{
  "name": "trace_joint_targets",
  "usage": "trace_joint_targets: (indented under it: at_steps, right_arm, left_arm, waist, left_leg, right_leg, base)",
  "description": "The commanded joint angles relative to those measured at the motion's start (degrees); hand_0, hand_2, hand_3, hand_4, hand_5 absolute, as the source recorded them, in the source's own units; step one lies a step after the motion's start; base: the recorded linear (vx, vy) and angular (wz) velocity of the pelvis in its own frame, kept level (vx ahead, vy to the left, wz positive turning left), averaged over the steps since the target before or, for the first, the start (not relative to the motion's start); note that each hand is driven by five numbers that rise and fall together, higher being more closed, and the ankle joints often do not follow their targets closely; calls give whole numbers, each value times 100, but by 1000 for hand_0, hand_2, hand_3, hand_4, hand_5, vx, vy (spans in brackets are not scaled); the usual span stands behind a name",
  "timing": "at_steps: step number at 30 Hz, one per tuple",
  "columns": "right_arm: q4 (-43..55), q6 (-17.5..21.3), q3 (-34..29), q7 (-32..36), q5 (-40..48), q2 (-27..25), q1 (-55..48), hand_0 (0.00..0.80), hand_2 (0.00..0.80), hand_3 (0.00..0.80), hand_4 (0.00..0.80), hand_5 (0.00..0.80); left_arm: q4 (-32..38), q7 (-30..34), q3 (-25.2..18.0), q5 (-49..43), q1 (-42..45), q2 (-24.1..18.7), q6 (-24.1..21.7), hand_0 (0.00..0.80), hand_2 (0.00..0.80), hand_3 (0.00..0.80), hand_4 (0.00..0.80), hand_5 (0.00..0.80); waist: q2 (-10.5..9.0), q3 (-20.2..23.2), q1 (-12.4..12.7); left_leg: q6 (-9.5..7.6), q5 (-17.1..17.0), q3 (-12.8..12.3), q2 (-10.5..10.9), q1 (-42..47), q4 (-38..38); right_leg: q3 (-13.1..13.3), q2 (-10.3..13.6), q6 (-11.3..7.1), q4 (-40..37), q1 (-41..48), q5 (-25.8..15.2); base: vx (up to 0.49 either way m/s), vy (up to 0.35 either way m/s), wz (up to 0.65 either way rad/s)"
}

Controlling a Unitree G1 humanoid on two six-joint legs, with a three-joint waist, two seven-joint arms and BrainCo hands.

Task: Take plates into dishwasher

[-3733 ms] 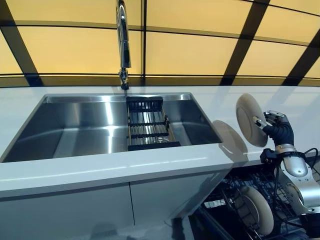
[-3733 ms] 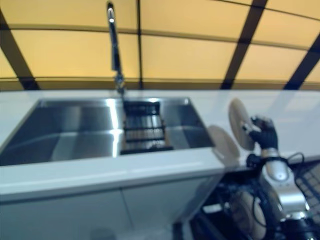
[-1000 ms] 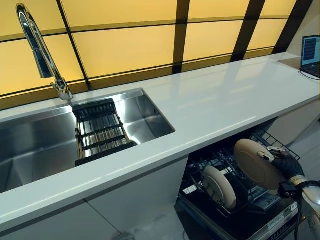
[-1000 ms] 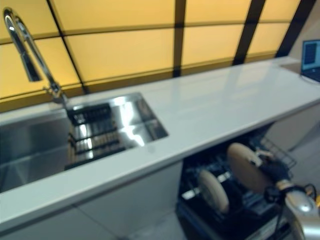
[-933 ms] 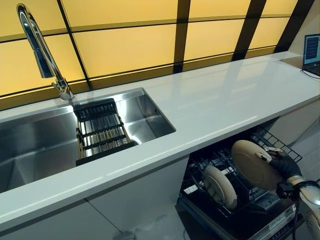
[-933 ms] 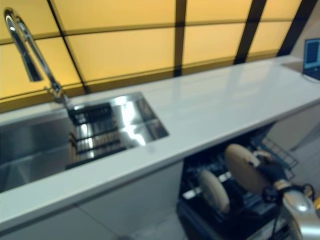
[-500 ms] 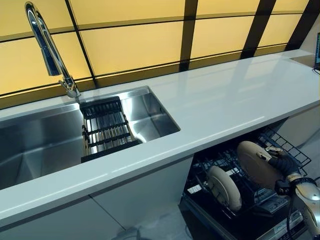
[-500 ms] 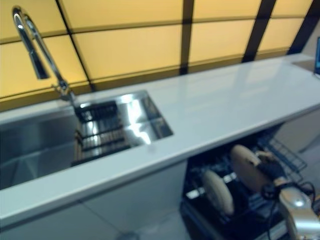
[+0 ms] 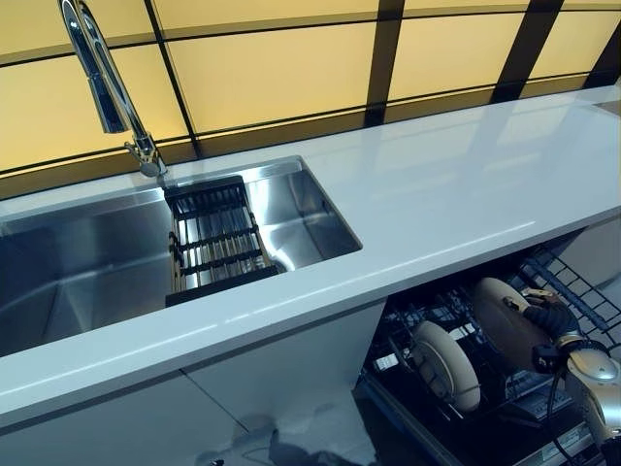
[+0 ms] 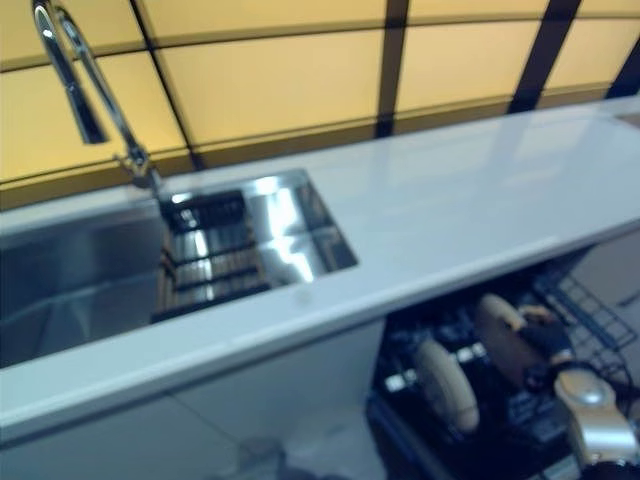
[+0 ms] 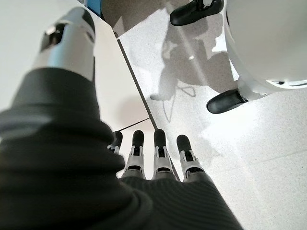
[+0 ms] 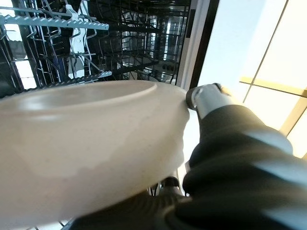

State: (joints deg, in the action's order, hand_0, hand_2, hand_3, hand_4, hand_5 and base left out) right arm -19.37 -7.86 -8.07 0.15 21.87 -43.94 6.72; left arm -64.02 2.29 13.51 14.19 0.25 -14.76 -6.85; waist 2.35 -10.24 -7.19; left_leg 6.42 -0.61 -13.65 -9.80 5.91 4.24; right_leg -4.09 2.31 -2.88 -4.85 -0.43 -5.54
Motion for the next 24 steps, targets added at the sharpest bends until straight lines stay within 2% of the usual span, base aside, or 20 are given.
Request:
trace_joint_targets:
  at_steps: [1,24]
  right_arm:
    - [-124,169,127,-184,-237,-302,517,800,800,800,800,800]
    - [-1402,51,615,-422,-404,-387,1138,800,800,800,800,800]
  left_arm:
    - [26,16,162,-278,-174,-386,-26,0,0,0,0,0]
    - [178,55,376,-206,-344,-444,13,0,0,0,0,0]
  waist:
    - [-375,157,118]
    - [-243,-70,299]
  left_leg:
    - [-21,-513,167,-106,-575,-138]
    - [-14,-576,304,-34,-711,-155]
  right_leg:
    - [-164,97,-16,636,-45,542]
    - [-293,170,-10,687,-103,529]
  base:
    - [0,0,0]
    - [-10,1,3]
